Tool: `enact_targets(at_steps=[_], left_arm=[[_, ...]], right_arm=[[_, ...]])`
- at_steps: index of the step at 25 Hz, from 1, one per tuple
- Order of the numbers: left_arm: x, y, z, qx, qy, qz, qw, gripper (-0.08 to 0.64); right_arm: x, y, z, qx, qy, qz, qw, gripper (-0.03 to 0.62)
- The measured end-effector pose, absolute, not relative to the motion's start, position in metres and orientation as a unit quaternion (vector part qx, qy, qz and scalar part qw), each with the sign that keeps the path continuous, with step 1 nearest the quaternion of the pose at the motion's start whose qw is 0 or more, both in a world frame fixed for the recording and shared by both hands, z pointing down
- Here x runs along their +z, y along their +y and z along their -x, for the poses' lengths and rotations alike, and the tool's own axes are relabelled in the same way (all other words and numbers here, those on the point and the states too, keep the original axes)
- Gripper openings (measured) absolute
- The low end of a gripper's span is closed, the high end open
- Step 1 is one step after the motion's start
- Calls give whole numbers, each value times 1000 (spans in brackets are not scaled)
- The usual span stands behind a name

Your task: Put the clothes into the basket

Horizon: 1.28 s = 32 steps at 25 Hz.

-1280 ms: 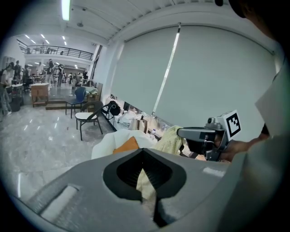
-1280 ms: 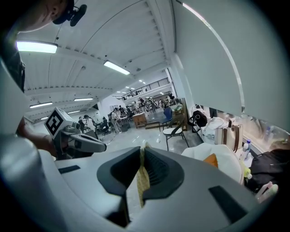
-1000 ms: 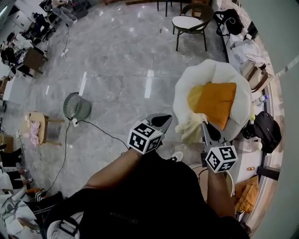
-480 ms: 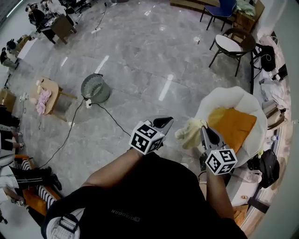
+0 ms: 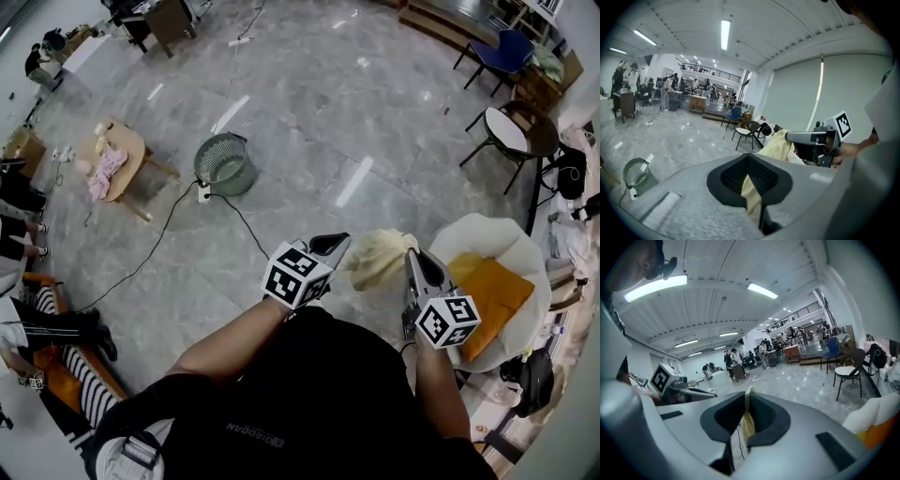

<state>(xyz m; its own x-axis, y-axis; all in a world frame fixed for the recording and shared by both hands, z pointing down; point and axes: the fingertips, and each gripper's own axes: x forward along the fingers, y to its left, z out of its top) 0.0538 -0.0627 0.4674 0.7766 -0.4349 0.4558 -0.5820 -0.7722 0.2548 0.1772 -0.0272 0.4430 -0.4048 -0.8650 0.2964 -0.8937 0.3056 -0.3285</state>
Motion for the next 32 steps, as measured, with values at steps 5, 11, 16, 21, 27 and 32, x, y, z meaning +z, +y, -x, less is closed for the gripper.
enact_targets(at_steps=[5, 11, 16, 21, 27, 32], left_arm=[[472, -94, 14, 171, -325, -906, 208, 0], [483, -113, 100, 164, -396, -874, 230, 0], [484, -121, 149, 146, -449, -847, 245, 0], [488, -117, 191, 137, -503, -814, 258, 0], [490, -126, 240, 124, -551, -780, 270, 0], [490, -152, 260, 114, -568, -764, 283, 0]], right_arm=[[447, -69, -115, 223, -832, -506, 45, 40], [449, -112, -39, 228, -863, -448, 59, 40], [455, -140, 8, 236, -885, -396, 72, 40], [461, -161, 47, 244, -903, -345, 81, 40], [454, -194, 100, 227, -926, -287, 91, 40], [456, -226, 132, 222, -936, -255, 97, 40]])
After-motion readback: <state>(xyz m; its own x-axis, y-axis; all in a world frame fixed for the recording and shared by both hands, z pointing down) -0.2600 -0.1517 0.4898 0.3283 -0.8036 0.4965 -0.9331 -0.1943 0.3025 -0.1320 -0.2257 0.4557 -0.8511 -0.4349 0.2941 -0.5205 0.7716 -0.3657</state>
